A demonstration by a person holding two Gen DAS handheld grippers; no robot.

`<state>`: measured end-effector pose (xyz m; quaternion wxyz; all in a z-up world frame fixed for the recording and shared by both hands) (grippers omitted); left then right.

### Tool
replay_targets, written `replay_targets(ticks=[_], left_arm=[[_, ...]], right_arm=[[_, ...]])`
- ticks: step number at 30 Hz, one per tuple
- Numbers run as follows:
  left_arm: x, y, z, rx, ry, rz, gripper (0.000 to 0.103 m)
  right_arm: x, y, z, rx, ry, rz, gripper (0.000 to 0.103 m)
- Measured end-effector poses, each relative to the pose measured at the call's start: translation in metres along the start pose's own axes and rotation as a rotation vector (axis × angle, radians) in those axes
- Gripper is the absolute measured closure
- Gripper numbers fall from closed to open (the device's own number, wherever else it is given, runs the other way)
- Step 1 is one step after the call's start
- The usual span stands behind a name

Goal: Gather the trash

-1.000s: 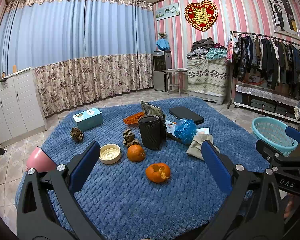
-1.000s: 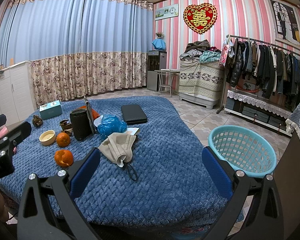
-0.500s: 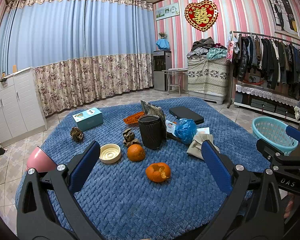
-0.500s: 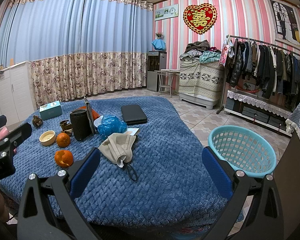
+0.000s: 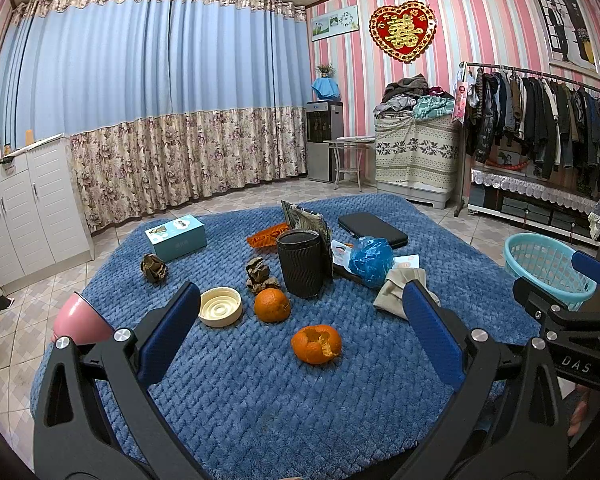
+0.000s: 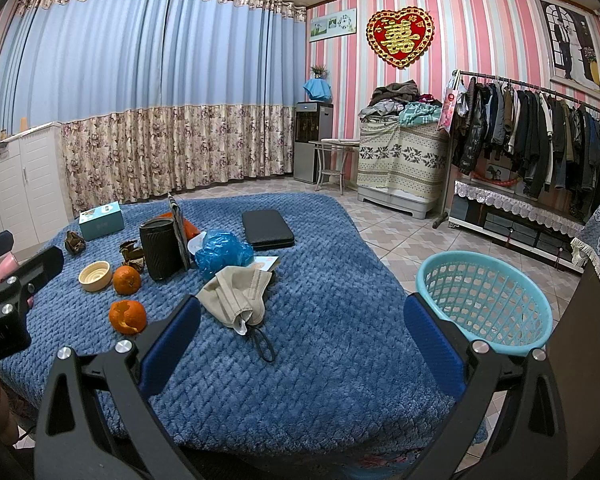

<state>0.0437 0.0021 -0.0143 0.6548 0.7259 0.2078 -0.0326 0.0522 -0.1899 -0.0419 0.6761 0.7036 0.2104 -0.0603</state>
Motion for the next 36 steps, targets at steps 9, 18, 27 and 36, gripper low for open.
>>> replay_targets(ticks=[9, 18, 27, 36], left_arm=[[0.0, 0.0, 0.0, 0.0, 0.001, 0.0, 0.005], [0.0, 0.0, 0.0, -0.001, 0.0, -0.001, 0.005], [0.001, -0.001, 0.0, -0.004, -0.002, -0.007, 0.005], [0.015, -0.005, -0.007, -0.014, 0.008, -0.033, 0.005]], right_arm=[[0.0, 0.0, 0.0, 0.0, 0.0, 0.001, 0.004], [0.0, 0.0, 0.0, -0.001, 0.0, 0.002, 0.004], [-0.001, 0.001, 0.0, -0.002, 0.0, 0.002, 0.004], [0.0, 0.003, 0.002, 0.002, -0.003, 0.004, 0.004]])
Point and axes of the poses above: each gripper's, at about its wrist camera, not at the fingertips, and x roughly the way its jaws point, z to its right, y to its top, the point moved 5 cm from there along x, roughly the way its jaws point, and after that the axes turned 15 degrees about y, right-handed, at the moved point
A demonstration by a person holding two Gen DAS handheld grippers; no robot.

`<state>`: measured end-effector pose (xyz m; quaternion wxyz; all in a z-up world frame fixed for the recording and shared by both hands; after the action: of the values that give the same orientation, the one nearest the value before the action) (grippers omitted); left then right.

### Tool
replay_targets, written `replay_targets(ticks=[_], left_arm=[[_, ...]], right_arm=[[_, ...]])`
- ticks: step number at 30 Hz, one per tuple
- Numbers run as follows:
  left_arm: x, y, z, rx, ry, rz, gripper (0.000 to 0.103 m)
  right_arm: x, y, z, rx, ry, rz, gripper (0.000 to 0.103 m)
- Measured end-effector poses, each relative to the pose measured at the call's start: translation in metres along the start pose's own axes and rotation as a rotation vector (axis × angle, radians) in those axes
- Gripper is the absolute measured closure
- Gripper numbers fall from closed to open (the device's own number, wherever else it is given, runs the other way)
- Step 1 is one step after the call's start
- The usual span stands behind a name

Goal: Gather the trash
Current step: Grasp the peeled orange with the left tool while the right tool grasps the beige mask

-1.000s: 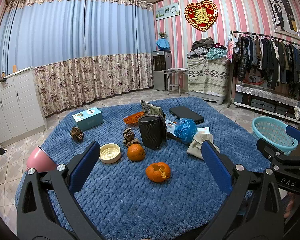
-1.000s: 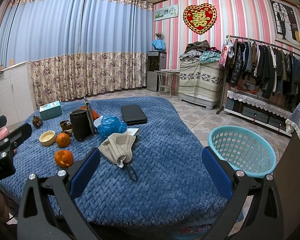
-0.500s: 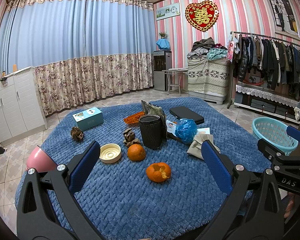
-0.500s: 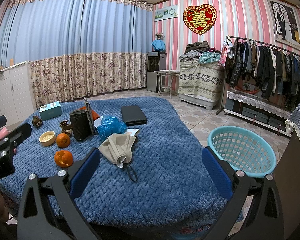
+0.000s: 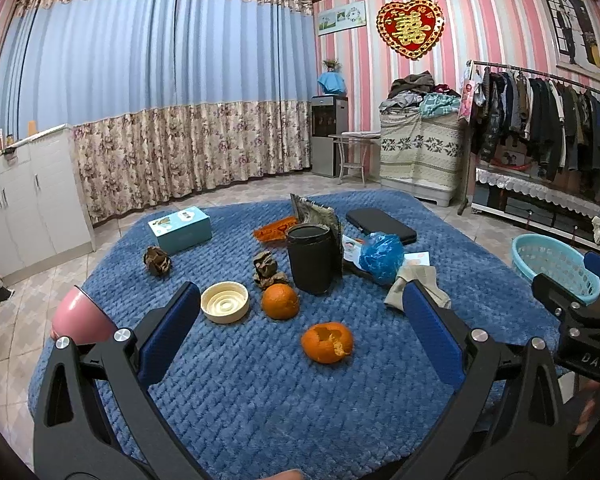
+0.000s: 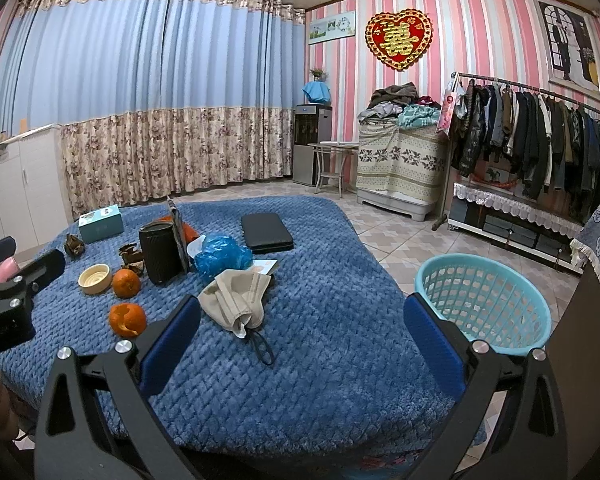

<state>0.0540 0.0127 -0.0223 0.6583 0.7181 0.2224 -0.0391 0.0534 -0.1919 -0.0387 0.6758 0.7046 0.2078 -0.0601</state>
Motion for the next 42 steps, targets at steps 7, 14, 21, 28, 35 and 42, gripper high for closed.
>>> replay_targets(ticks=[7, 14, 21, 28, 35, 42], left_arm=[[0.01, -0.005, 0.001, 0.01, -0.011, -0.023, 0.005], [0.025, -0.011, -0.003, 0.007, 0.012, -0.029, 0.005], [0.049, -0.021, -0.01, 0.002, 0.027, -0.075, 0.005], [0.069, -0.031, -0.016, -0.036, 0.038, -0.112, 0.005], [0.093, -0.052, -0.008, -0.002, 0.021, -0.217, 0.005], [0.1, -0.052, 0.012, 0.044, 0.0, -0.182, 0.005]], right_arm=[[0.002, 0.003, 0.003, 0.002, -0.003, -0.003, 0.004], [0.005, 0.004, 0.005, 0.004, -0.003, -0.007, 0.004], [0.025, -0.004, 0.016, 0.025, -0.006, -0.035, 0.004], [0.052, -0.017, 0.023, 0.017, -0.035, -0.063, 0.004], [0.068, -0.026, 0.021, 0.025, -0.021, -0.099, 0.004], [0.079, -0.032, 0.031, 0.075, -0.036, -0.137, 0.004]])
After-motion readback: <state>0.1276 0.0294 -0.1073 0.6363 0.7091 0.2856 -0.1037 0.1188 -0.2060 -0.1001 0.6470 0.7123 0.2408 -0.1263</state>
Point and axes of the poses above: each gripper's, at about its wrist camera, not at the fingertips, and x roughly the way its jaws point, z to its right, y to its top, the point moved 5 cm from there along x, roughly the way its jaws point, and after that the axes turned 15 degrees about y, right-handed, at the moved point
